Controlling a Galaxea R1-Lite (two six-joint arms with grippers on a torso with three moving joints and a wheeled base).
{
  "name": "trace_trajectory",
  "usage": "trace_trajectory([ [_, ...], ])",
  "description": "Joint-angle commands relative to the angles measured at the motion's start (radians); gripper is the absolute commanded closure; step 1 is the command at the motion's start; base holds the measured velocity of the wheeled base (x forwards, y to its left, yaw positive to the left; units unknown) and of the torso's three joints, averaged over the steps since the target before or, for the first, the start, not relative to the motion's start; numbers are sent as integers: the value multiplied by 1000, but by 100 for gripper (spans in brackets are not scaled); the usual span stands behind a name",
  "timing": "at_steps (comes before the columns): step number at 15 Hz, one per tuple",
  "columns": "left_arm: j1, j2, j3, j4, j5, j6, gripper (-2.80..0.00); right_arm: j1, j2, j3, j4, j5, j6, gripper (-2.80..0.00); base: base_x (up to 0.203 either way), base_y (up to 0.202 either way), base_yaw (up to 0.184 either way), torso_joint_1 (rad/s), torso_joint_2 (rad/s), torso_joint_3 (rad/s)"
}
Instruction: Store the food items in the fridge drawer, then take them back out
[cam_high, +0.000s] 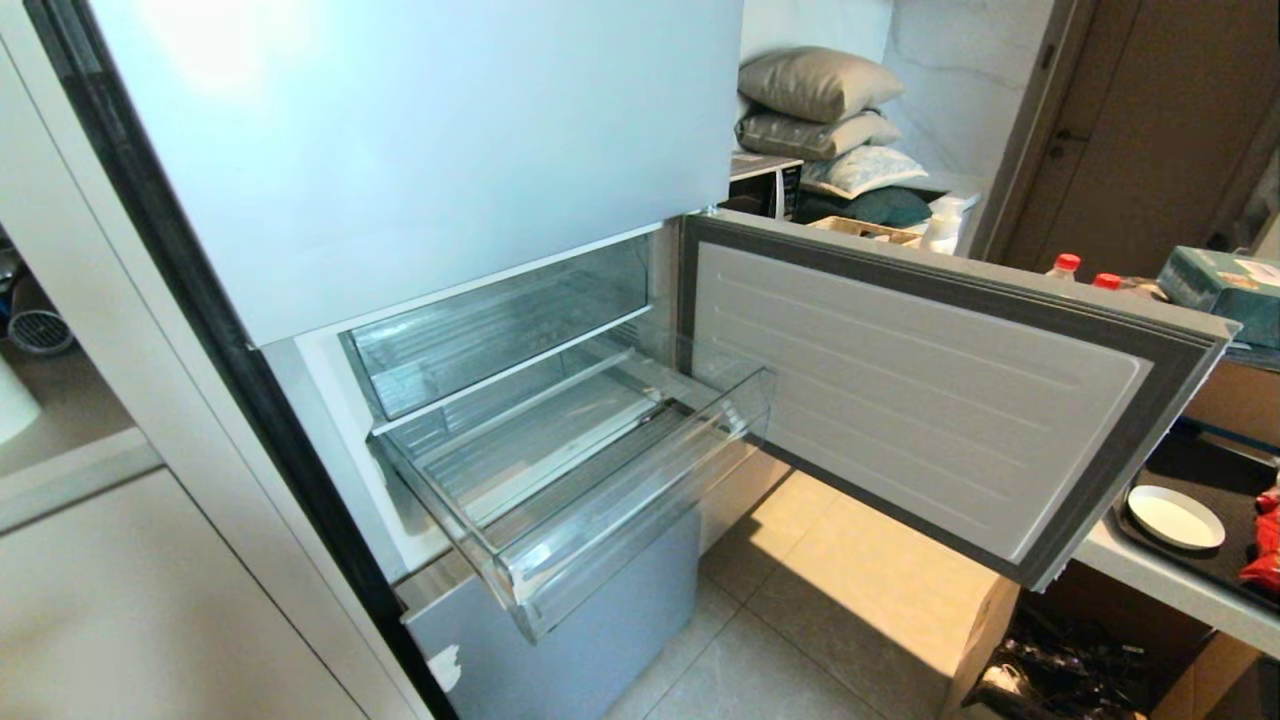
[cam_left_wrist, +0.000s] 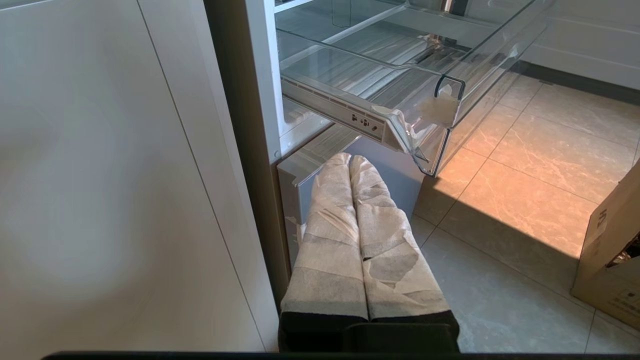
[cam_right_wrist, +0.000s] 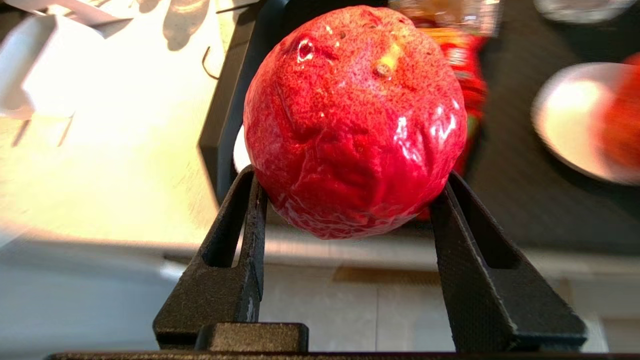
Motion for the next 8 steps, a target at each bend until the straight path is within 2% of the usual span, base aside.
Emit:
trace_trajectory([
  [1, 0, 2, 2, 0, 0, -1, 0, 18, 159, -56, -26, 8, 2, 0, 0, 0, 0, 0, 0, 0],
  [3, 0, 1, 2, 0, 0, -1, 0, 40, 208, -101, -40, 45, 3, 0, 0, 0, 0, 0, 0, 0],
  [8, 0, 0, 2, 0, 0, -1, 0, 70, 305, -190, -42, 52, 5, 0, 0, 0, 0, 0, 0, 0],
])
